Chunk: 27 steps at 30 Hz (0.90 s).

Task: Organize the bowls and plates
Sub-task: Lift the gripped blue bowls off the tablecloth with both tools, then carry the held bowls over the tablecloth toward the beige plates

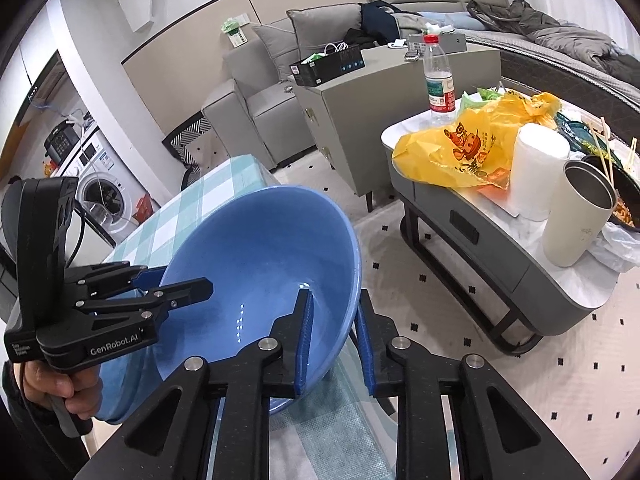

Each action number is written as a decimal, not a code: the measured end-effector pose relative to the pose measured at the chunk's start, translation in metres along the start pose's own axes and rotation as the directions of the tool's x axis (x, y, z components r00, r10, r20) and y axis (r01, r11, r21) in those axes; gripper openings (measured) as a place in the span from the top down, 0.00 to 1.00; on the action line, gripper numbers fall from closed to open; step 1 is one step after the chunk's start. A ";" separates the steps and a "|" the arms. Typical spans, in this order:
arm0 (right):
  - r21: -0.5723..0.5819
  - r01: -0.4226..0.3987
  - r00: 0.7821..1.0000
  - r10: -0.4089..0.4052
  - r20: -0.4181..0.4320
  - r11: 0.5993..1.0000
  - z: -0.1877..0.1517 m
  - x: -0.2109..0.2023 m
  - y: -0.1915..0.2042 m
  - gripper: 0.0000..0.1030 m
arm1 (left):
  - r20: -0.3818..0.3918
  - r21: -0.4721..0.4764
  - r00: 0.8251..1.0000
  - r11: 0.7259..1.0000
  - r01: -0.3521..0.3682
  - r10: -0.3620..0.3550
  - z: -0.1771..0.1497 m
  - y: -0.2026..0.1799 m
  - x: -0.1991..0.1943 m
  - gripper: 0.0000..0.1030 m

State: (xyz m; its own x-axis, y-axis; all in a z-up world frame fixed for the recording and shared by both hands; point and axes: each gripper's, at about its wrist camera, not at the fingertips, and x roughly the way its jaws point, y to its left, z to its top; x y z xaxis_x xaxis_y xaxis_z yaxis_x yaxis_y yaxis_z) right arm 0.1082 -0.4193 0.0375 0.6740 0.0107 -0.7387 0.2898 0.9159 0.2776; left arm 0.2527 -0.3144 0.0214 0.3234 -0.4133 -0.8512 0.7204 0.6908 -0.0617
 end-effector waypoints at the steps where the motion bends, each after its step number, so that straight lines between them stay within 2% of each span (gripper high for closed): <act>1: -0.001 -0.001 1.000 0.001 0.002 1.000 0.001 0.000 0.001 0.81 | 0.004 -0.002 1.000 1.000 -0.002 0.002 0.000 0.000 -0.001 0.70; 27: -0.109 -0.046 0.991 0.059 0.117 0.993 0.012 -0.053 0.056 0.84 | 0.164 -0.062 0.984 0.996 -0.061 0.070 -0.018 0.016 -0.082 0.73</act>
State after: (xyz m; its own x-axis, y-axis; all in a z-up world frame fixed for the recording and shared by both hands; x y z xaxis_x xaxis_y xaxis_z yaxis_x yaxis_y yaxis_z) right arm 0.0970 -0.3737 0.0999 0.7645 0.0179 -0.6444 0.1825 0.9527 0.2430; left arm 0.2268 -0.2587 0.0806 0.4692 -0.4556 -0.7565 0.6603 0.7499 -0.0421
